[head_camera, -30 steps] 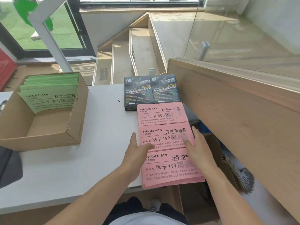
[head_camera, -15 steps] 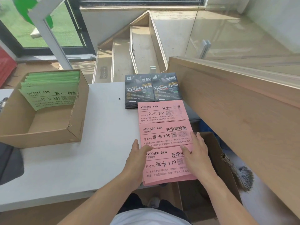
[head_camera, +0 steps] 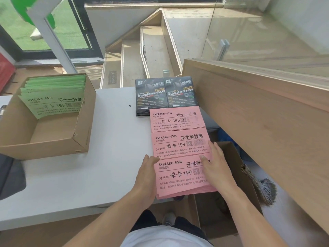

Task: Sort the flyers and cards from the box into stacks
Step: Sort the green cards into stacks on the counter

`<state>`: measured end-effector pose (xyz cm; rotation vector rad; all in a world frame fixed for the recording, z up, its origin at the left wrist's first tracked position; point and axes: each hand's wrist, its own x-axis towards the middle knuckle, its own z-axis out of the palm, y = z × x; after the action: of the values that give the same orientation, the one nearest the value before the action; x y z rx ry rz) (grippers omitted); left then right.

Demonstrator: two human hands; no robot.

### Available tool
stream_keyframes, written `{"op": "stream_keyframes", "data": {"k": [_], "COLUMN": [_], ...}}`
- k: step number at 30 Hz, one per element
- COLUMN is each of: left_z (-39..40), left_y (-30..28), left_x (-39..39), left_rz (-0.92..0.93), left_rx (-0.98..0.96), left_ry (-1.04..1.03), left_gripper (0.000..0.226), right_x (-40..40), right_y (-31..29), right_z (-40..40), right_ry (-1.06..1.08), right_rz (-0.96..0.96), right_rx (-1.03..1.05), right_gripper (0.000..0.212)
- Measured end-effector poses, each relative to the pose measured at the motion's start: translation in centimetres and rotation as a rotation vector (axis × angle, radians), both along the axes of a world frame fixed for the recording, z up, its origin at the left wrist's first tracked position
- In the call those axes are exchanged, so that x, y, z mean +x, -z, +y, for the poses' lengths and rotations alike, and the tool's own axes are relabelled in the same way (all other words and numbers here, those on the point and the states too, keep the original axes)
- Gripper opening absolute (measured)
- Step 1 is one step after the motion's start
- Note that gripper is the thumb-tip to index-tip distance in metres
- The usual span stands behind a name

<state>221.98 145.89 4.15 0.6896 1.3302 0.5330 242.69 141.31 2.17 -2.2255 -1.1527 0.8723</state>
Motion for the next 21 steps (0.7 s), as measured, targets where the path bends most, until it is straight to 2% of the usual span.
{"op": "stream_keyframes", "data": {"k": [11,14,17,19,21], "left_z": [1.2,1.3,2.2,3.1,4.1], "left_y": [-0.8,-1.2,-1.9,-2.2,-2.9], "left_x": [-1.5,-3.2,-6.1,-8.6,-11.2], "left_rz": [-0.045,-0.029,-0.040,-0.035,-0.008], "left_rx": [0.075,0.128,0.152,0.206,0.296], "left_ry": [-0.149,-0.189,-0.256,-0.305,-0.328], "left_gripper": [0.056,0.047,0.022,0.023,0.033], "right_x": [-3.0,-6.1,-9.7,-12.4,-15.2], "right_y": [-1.9,-2.8,-3.8,-4.5,-5.1], "right_z": [1.0,2.7,4.9,6.4,8.0], "right_ry": [-0.058,-0.150,-0.275,-0.362,-0.440], "right_rz": [-0.087,-0.050,-0.017,0.001,0.006], "right_rx": [0.159,0.185,0.230,0.254,0.277], "right_gripper": [0.058,0.058,0.056,0.054,0.051]}}
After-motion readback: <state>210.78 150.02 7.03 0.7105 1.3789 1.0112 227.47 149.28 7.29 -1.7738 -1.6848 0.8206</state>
